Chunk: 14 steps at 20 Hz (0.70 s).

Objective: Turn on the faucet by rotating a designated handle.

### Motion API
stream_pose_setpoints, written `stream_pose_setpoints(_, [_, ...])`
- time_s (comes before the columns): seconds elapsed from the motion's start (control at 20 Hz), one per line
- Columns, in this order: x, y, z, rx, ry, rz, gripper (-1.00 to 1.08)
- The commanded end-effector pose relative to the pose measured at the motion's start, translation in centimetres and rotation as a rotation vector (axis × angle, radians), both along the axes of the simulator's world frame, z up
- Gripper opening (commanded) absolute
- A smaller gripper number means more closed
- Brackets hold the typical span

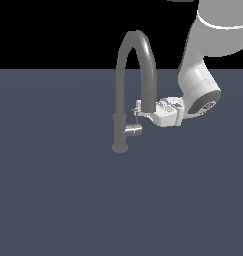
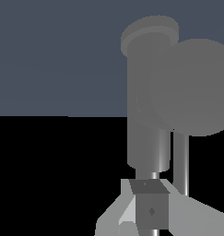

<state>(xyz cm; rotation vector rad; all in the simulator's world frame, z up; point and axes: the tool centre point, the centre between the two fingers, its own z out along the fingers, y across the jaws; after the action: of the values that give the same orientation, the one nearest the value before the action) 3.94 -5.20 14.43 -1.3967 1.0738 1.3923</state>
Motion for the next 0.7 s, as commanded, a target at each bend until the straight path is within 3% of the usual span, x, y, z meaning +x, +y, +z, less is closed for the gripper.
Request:
stream_pose_setpoints(0.0, [-0.5,-0.1,0.2,0.000,0.000,0.000,-1.00])
stream_pose_setpoints(0.65, [-3.0,-0.8,0.1,-0.001,0.000,-0.002,-1.00])
